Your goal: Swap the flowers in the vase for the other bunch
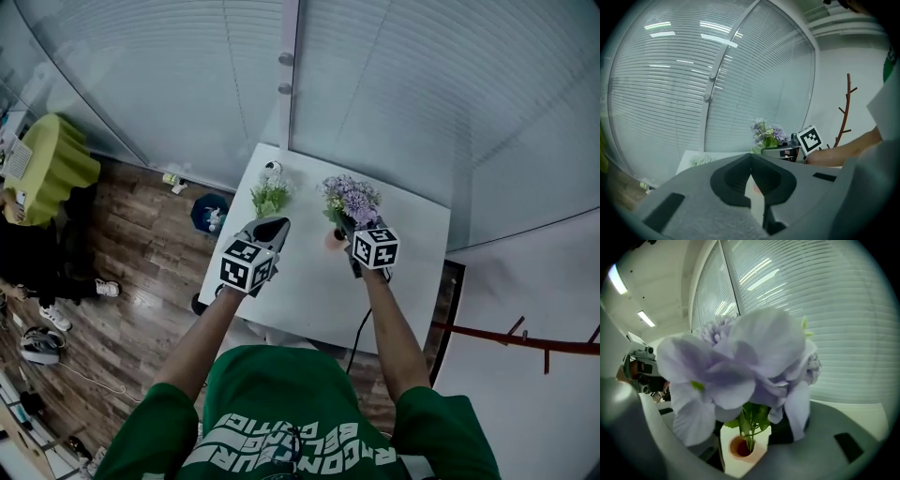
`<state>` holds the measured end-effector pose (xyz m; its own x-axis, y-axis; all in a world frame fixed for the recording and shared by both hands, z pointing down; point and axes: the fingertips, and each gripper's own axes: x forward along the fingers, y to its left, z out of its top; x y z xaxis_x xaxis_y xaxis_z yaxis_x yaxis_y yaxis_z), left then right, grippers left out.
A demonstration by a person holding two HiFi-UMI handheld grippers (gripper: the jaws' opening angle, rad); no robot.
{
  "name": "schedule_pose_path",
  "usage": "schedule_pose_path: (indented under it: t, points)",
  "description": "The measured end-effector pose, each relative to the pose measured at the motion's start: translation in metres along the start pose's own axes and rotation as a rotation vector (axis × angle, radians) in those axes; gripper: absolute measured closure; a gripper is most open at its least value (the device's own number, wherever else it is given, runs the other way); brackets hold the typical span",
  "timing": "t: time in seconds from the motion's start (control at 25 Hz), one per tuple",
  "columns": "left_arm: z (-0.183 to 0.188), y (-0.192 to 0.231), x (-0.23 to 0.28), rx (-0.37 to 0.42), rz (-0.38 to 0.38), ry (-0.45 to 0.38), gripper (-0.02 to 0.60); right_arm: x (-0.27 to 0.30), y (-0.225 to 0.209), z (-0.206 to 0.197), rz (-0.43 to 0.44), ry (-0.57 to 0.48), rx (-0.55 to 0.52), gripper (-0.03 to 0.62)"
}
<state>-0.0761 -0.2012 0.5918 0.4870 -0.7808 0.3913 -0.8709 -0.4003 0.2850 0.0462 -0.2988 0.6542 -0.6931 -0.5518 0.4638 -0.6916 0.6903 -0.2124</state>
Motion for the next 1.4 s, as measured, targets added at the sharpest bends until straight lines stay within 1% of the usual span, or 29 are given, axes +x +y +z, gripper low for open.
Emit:
schedule_pose_path:
  t: [0.08, 0.16, 0.4, 0.56, 0.92, 1.12, 1.32, 1.36, 1.4]
  points:
    - [-0.001, -0.002, -0.003, 0.002, -0.002, 0.002, 0.574, -0.004, 0.001, -0.002, -0.004, 0.015, 0.011, 0.364]
    - [-0.002, -0.004, -0.007, 0.005, -0.005, 0.001, 0.574, -0.01, 0.001, -0.005, -0.016, 0.031, 0.021, 0.353]
    - [-0.001, -0.007, -0.015, 0.007, -0.012, -0.018, 0.574, -0.027, 0.005, -0.026, -0.056, 0.139, 0.003, 0.35]
    - [-0.006, -0.015, -0.015, 0.015, -0.028, -0.021, 0.574, -0.043, 0.003, -0.038, -0.08, 0.165, 0.009, 0.35]
    - [-0.009, -0.035, -0.017, 0.03, -0.067, -0.015, 0.574, -0.088, 0.001, -0.034, -0.129, 0.094, 0.048, 0.35]
    - [-0.013, -0.046, -0.012, 0.044, -0.093, -0.009, 0.574, -0.119, -0.008, -0.034, -0.185, 0.042, 0.064, 0.352]
    - [-0.016, -0.06, -0.014, 0.034, -0.104, 0.0, 0.574, -0.155, -0.009, -0.036, -0.22, 0.023, 0.063, 0.355]
    - [-0.014, -0.063, -0.014, 0.034, -0.109, 0.0, 0.574, -0.163, -0.009, -0.036, -0.228, 0.018, 0.064, 0.361]
    - [-0.013, -0.067, -0.013, 0.036, -0.115, 0.0, 0.574, -0.171, -0.009, -0.035, -0.24, 0.01, 0.065, 0.385]
